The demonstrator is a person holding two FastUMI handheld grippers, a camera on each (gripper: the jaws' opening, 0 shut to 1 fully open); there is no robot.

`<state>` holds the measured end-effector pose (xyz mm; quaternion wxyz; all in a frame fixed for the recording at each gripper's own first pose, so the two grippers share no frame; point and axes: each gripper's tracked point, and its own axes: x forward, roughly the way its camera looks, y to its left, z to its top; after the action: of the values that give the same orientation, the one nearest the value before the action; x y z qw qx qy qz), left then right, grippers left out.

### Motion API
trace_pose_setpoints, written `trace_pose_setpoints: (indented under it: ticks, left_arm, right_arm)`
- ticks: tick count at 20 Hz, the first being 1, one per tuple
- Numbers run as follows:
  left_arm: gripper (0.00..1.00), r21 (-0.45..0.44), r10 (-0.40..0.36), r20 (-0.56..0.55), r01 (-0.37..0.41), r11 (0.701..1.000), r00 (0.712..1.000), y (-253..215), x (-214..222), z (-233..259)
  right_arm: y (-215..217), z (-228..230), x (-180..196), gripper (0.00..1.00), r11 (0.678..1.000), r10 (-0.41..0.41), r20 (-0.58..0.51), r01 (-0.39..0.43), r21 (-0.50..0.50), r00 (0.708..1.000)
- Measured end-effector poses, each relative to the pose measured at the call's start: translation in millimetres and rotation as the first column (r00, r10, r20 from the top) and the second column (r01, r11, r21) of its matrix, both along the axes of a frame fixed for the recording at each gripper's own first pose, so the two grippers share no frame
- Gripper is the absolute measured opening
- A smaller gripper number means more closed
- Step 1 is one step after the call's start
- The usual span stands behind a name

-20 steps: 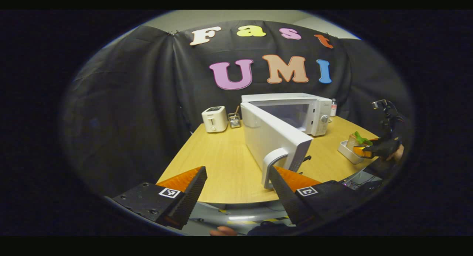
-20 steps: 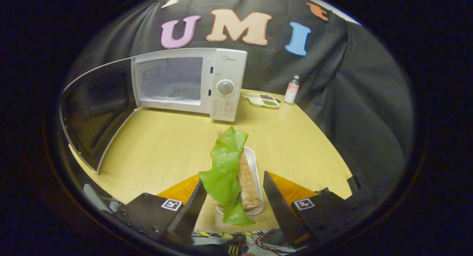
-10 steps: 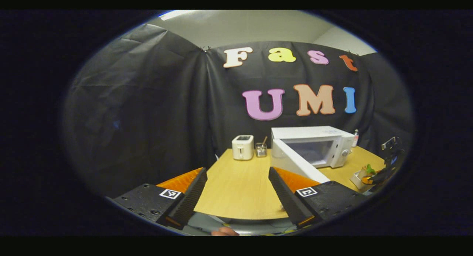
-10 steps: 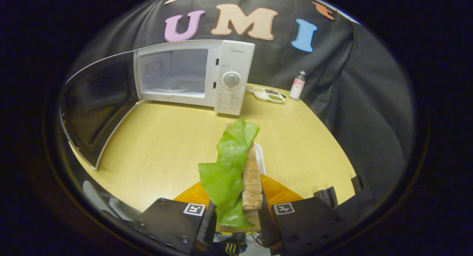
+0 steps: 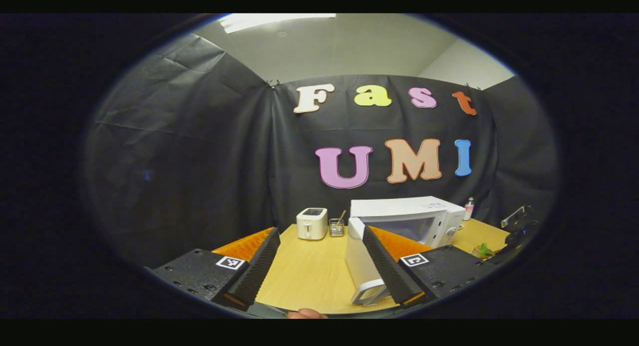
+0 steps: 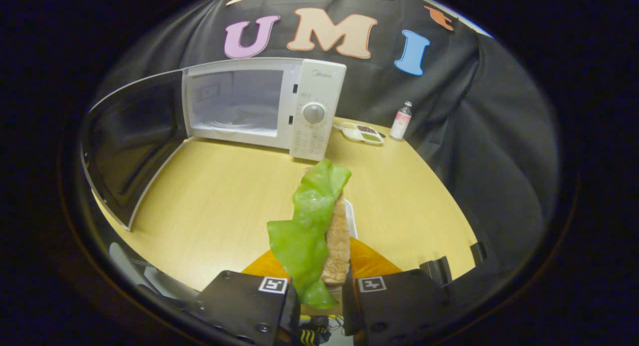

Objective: Open the microwave oven with the left hand, put the food in, and close the microwave oven.

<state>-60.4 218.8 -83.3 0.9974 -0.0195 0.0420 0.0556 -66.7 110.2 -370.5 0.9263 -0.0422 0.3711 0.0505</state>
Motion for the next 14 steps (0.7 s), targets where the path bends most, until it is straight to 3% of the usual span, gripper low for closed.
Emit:
trace_pose_setpoints:
  ticks: [7,8,9,14]
  left_arm:
    - [1.00,-0.012,-0.051,0.028,0.051,0.999,0.998,-16.9,10.0,8.2]
    - [0.97,-0.011,-0.054,0.029,0.054,0.998,0.998,-17.6,11.1,7.9]
    - [0.96,-0.009,-0.058,0.029,0.058,0.998,0.998,-18.5,11.9,8.0]
    - [1.00,0.007,-0.057,0.017,0.057,0.998,0.998,-17.4,18.3,2.4]
  right_arm:
    - [6.1,51.8,37.5,0.37,0.999,0.016,0.112,-0.019,0.025,0.994]
    - [9.2,57.5,42.4,0.32,0.999,0.014,0.118,-0.019,0.038,0.993]
    - [13.4,61.6,48.6,0.36,0.998,0.012,0.123,-0.019,0.053,0.992]
    - [54.9,75.5,81.5,0.37,0.992,0.034,0.138,-0.051,0.118,0.990]
